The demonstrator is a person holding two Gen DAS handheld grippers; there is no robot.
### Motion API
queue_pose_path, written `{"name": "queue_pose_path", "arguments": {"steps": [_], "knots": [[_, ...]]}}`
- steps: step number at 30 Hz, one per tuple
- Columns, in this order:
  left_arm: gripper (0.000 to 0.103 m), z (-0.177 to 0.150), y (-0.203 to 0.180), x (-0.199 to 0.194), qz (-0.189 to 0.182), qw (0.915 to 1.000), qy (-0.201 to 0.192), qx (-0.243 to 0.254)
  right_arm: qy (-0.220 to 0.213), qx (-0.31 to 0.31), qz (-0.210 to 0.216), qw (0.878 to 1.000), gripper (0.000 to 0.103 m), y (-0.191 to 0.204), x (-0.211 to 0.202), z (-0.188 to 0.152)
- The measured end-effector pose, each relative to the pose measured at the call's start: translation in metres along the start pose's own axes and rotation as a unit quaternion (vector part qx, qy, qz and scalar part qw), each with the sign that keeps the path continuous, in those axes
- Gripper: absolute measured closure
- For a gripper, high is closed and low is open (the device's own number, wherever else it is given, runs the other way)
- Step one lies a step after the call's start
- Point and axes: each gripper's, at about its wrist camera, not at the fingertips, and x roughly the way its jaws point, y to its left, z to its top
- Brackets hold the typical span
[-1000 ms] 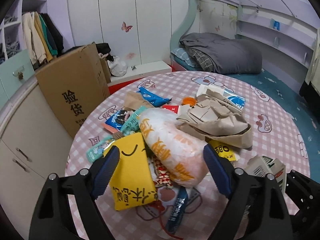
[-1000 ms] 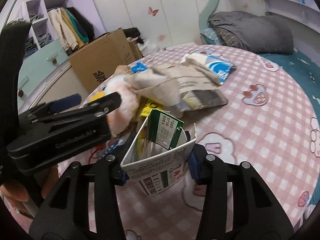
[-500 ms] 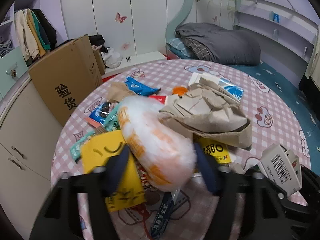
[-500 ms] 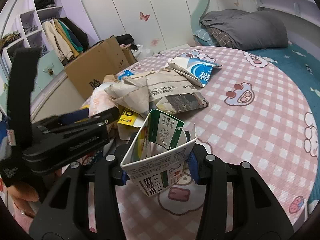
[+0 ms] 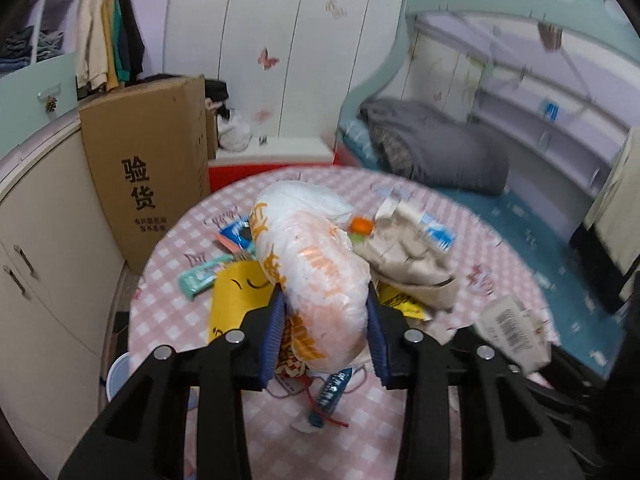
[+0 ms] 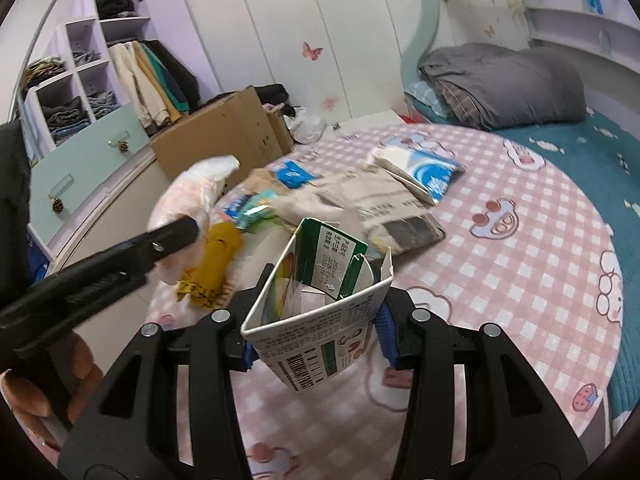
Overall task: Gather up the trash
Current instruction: 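Grasp the white-green milk carton with the right tool while the left grasps the white plastic bag, then carry both items to the blue bin and open both tools over it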
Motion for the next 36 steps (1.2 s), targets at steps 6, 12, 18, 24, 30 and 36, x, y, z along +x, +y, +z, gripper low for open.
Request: {"name": "queue_pose_path", "arguments": {"steps": [6,12,18,24,30,36], "knots": [[0.066,-0.006,0.018,-0.047,0.02,0.9992,-0.034,-0.007,-0.004,-0.025,0.025,0.999,0.058,0.038,-0.013,0.001],[0.066,-0.022,0.062,-0.077,0.053,0.997,-0.04,-0.04,0.01,-0.068,0.069,0.995,0.058,0.093,-0.003,-0.001],[0.066,-0.04,0.14,-0.093,0.119,0.9872,-0.035,-0.101,0.042,-0.122,0.132,0.983,0.058,0.166,0.031,-0.008],[0.066,-0.061,0.235,-0.091,0.211,0.9626,-0.014,-0.169,0.086,-0.166,0.191,0.964,0.058,0.247,0.091,-0.021],[0.066,-0.077,0.32,-0.07,0.265,0.938,0.02,-0.222,0.121,-0.174,0.229,0.95,0.056,0.313,0.165,-0.041],[0.066,-0.081,0.36,-0.046,0.278,0.9275,0.045,-0.245,0.137,-0.176,0.225,0.948,0.036,0.35,0.218,-0.054]]}}
